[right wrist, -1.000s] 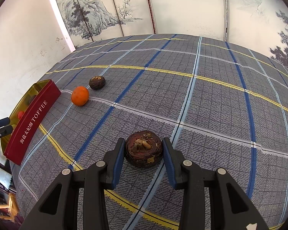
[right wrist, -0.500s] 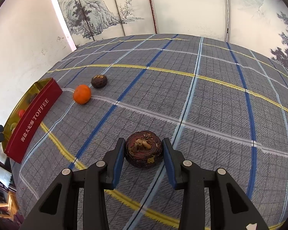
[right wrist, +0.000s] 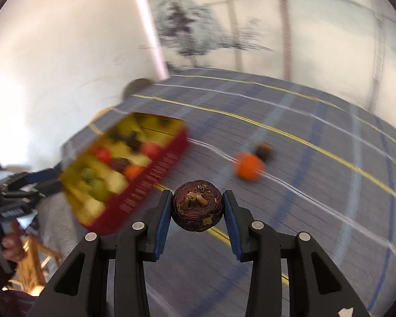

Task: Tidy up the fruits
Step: 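Carry the brown fruit into the tin with the right gripper and release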

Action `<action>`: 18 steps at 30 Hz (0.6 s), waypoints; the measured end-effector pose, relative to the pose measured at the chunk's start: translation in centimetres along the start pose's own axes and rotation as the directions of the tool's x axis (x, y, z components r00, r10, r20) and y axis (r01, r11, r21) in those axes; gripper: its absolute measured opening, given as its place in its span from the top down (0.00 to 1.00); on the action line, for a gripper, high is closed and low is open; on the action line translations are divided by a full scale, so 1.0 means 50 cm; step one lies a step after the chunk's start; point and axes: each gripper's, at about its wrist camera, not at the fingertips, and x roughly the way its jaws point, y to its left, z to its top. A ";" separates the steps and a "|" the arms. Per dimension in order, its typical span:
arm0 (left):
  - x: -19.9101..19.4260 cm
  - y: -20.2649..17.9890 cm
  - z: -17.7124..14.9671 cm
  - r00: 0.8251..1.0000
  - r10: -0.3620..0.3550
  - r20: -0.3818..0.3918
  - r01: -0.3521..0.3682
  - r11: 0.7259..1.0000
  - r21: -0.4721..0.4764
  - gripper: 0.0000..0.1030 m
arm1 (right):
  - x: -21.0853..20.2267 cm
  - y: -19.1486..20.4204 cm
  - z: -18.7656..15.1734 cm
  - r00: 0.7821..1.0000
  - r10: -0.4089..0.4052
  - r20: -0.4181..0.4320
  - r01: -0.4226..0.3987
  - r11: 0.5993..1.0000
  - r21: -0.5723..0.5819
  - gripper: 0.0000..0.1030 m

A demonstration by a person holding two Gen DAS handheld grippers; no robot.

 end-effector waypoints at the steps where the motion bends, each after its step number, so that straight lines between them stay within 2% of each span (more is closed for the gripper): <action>1: 0.000 0.011 -0.001 1.000 -0.006 -0.005 0.006 1.000 -0.017 0.37 | 0.013 0.023 0.015 1.000 0.027 -0.005 -0.027 0.999 -0.017 0.65; 4: -0.003 0.041 -0.009 1.000 0.007 -0.016 -0.008 0.999 -0.050 0.37 | 0.070 0.091 0.055 0.995 0.093 -0.036 -0.095 0.994 -0.060 0.65; 8: -0.003 0.061 -0.020 0.998 0.053 -0.037 -0.055 0.998 -0.042 0.37 | 0.156 0.166 0.088 0.980 0.172 -0.102 -0.180 0.981 -0.072 0.64; 13: -0.015 0.076 -0.032 0.995 0.090 -0.029 -0.091 0.996 -0.021 0.37 | 0.231 0.222 0.104 0.970 0.181 -0.161 -0.196 0.977 -0.086 0.64; 18: -0.021 0.081 -0.038 0.994 0.107 -0.021 -0.108 0.994 -0.010 0.37 | 0.266 0.235 0.112 0.968 0.167 -0.188 -0.185 0.979 -0.083 0.64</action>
